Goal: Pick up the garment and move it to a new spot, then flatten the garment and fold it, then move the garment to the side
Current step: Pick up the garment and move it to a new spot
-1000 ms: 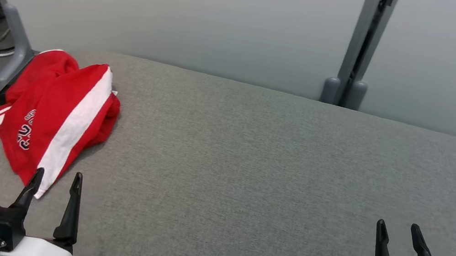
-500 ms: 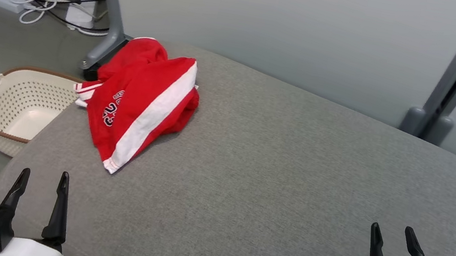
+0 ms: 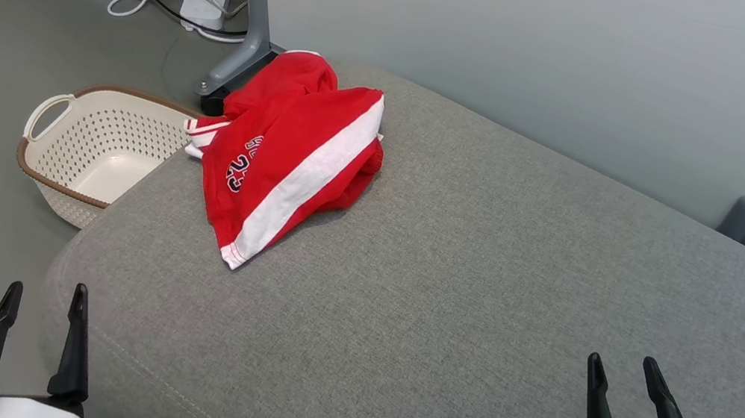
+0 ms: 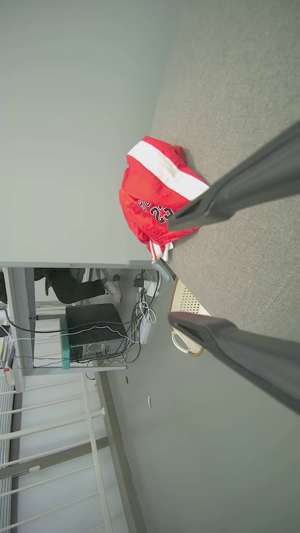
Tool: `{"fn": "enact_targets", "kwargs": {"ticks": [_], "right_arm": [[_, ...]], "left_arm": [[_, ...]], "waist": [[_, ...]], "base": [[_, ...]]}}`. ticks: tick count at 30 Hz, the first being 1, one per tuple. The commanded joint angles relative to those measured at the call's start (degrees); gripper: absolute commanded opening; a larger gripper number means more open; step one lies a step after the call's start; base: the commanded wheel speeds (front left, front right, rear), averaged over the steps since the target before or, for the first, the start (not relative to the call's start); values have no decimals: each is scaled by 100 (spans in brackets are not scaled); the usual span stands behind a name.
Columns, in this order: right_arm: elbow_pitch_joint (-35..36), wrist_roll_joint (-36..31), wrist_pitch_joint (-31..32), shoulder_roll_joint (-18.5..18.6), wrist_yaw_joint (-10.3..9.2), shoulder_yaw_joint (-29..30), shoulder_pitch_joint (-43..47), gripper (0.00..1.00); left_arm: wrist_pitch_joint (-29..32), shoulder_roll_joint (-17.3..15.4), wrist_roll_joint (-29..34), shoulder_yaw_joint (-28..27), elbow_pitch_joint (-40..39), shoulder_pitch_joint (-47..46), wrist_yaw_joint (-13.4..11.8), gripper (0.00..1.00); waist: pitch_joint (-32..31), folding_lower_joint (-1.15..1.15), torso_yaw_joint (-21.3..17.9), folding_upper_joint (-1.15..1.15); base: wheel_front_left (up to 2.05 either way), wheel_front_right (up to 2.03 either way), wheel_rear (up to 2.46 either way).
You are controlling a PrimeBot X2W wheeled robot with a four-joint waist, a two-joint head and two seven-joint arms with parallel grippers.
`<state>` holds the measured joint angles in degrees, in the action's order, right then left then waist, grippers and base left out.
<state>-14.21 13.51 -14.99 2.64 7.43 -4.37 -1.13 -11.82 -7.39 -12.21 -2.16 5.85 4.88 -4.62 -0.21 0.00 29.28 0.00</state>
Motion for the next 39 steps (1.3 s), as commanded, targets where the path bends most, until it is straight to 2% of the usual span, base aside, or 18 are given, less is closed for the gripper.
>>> {"fn": "enact_targets", "kwargs": {"ticks": [1,6,10,16,21,29,39], "right_arm": [[-42,-40,-30,46,11,-11,-88,100],[-68,-61,-30,46,11,-2,-155,100],[-63,-82,-30,45,11,118,-76,100],[41,-256,37,76,11,149,-289,100],[339,-364,137,231,11,201,-605,100],[634,-396,120,391,11,415,-915,100],[832,-377,61,392,11,515,-1090,100]], "left_arm": [[-41,-16,-49,-43,-27,52,-38,100],[-65,-12,-114,-63,-1,-24,-51,100],[43,-89,-201,-25,103,-317,86,100],[98,-235,-426,-148,137,-949,216,100],[126,-403,-667,-332,198,-1729,291,100],[332,-880,-935,-610,564,-3106,402,100],[920,-1560,-834,-682,1432,-4059,303,100]], "waist": [[28,0,12,0],[51,0,3,0],[51,0,-69,0],[485,0,-647,0],[1179,0,-1270,0],[1980,0,-2126,0],[2539,0,-2842,0]], "base": [[0,0,0],[0,0,0],[0,0,0],[0,0,0],[0,0,0],[0,0,0],[0,0,0]]}}
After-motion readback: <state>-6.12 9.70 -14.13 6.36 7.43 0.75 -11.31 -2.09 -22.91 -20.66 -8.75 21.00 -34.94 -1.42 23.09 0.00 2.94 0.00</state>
